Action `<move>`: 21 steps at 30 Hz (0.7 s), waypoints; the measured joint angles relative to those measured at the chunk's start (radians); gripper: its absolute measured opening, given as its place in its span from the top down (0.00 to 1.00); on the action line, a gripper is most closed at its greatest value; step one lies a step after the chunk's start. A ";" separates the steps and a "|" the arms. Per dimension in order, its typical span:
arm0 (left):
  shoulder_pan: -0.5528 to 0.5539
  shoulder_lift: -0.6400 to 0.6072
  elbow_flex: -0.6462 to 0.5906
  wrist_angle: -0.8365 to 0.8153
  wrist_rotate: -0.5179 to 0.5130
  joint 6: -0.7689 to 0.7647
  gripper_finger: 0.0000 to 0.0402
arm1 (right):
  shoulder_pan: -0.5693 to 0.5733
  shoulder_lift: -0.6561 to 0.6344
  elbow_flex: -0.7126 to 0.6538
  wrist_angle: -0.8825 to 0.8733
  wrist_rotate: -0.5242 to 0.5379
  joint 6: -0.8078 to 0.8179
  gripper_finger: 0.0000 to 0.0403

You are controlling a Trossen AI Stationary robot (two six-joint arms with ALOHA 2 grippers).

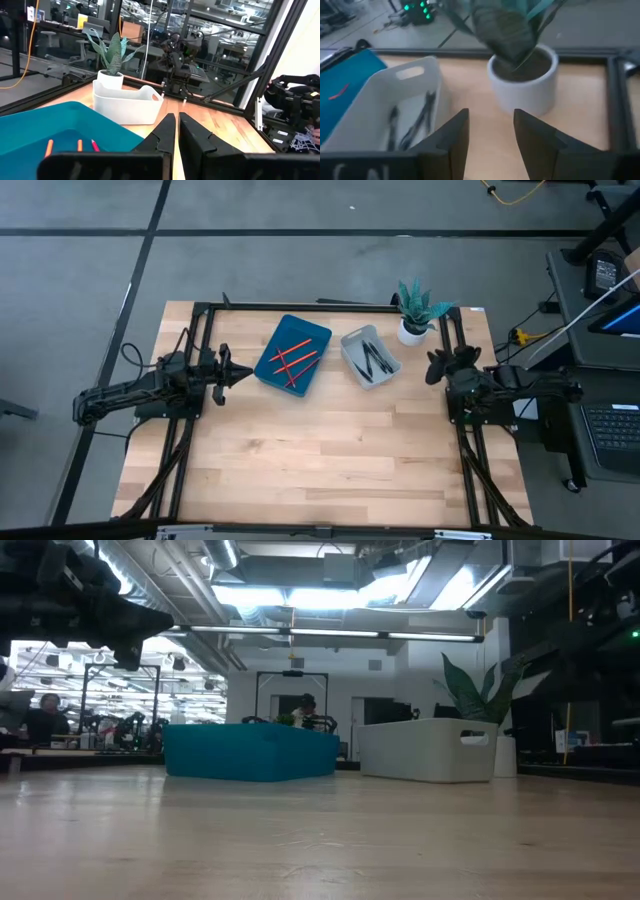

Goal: Sort pens & pencils
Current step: Return to Home Position

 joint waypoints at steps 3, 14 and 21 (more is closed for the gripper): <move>0.000 0.000 0.000 0.000 0.000 0.000 0.97 | 0.000 -0.006 -0.003 0.017 0.000 -0.067 0.61; 0.000 0.000 0.000 0.000 0.000 0.000 0.97 | -0.001 0.049 -0.003 0.058 0.055 -0.027 0.61; 0.000 0.000 0.000 0.000 0.000 0.000 0.97 | 0.011 0.123 -0.003 0.352 0.044 -0.156 0.61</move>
